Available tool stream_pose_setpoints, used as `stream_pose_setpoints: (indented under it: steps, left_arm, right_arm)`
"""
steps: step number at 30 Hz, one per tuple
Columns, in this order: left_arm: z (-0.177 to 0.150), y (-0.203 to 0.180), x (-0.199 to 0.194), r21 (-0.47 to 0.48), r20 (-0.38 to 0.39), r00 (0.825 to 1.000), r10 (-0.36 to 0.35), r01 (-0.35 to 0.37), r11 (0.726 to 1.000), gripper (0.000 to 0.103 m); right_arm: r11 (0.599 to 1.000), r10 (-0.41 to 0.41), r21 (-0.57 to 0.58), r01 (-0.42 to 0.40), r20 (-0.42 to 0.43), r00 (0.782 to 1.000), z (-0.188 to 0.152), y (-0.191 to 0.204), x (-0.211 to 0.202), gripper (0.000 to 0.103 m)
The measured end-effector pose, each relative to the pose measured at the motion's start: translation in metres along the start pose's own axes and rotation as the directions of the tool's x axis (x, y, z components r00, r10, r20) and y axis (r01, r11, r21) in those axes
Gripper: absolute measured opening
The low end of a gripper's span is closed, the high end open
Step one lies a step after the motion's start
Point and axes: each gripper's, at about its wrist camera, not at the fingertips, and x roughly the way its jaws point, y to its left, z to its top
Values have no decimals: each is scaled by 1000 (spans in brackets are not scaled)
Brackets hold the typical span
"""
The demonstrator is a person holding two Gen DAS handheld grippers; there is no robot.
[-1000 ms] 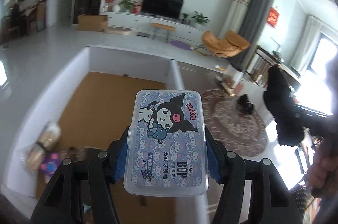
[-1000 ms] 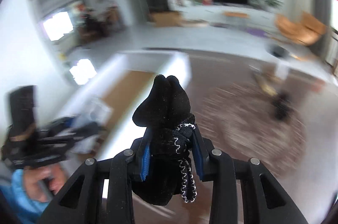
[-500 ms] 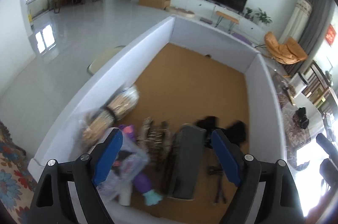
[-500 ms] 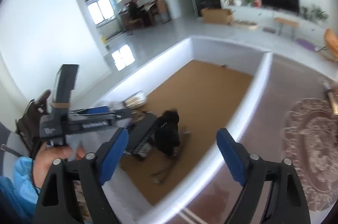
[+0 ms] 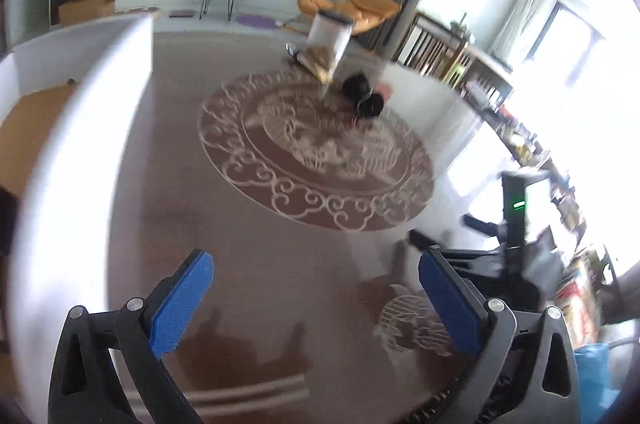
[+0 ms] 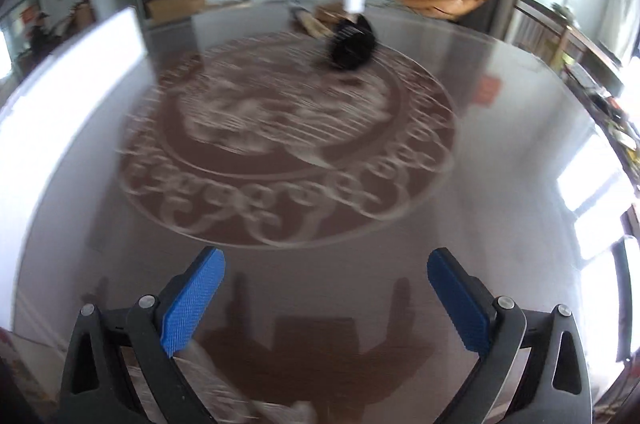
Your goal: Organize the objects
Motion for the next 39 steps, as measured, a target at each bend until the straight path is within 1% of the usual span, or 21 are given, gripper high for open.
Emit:
stream_pose_setpoints:
  steps: [1,2,4,6,9,11,12,13,15,16,17,18,23,26,29,31,34,37,39]
  left_arm:
    - [1,-1,18,-3,-23,999,24,-24,1000,103]
    - [4,2,41,-11,-51,997,54,-55,998,103]
    - [7,7,61,-21,-71,993,91,-93,995,103]
    - [8,10,79,-6,-76,986,149,-150,989,103]
    - [19,9,100,47,-74,973,219,-216,975,103]
    - [25,5,111,68,-64,968,244,-240,969,103]
    - [29,14,120,71,-62,967,246,-241,968,103]
    - [29,14,122,76,-60,965,256,-252,965,103]
    - [30,9,131,106,-51,953,300,-294,950,103]
    - [30,5,131,114,-41,955,292,-286,951,103]
    - [25,10,121,116,-30,957,289,-284,952,103]
    - [25,9,120,116,-22,957,289,-285,951,103]
    - [26,11,120,116,-23,958,286,-281,953,103]
    - [31,13,122,149,-26,964,265,-259,954,103]
    - [41,25,126,130,-20,957,289,-284,950,103]
    - [46,30,129,113,-22,956,291,-287,951,103]
    - [50,32,132,115,-23,957,289,-284,952,103]
    - [50,32,132,116,-22,957,289,-284,952,103]
    - [50,32,131,116,-24,957,288,-284,952,103]
  right_arm:
    - [1000,-20,6,20,-2,1000,0,-3,0,102]
    - [1000,-12,19,11,17,1000,-3,-8,-1,102]
    - [998,-19,52,18,26,999,-7,-14,-3,103]
    - [997,-23,69,20,38,999,-9,-16,-4,103]
    - [999,-19,48,17,37,999,-8,-12,2,103]
    - [998,2,55,-4,31,1000,-8,-14,3,103]
    - [997,18,69,-20,25,1000,-8,-17,4,103]
    - [996,34,81,-35,19,999,-8,-19,7,103]
    - [996,30,83,-32,19,999,-7,-19,9,103]
    - [996,29,82,-30,20,999,-8,-19,9,103]
    - [996,31,84,-32,20,999,-7,-19,9,103]
    - [996,31,83,-32,20,999,-8,-19,9,103]
    - [996,31,84,-32,20,999,-8,-19,9,103]
    - [996,30,84,-31,20,999,-8,-19,9,103]
    - [996,29,86,-31,19,999,-9,-19,8,103]
    - [996,29,88,-30,18,999,-9,-18,9,103]
    - [995,29,90,-30,16,999,-8,-19,11,103]
    - [996,38,75,-39,13,999,16,-18,28,103]
    - [997,45,65,-45,13,999,44,-17,47,103]
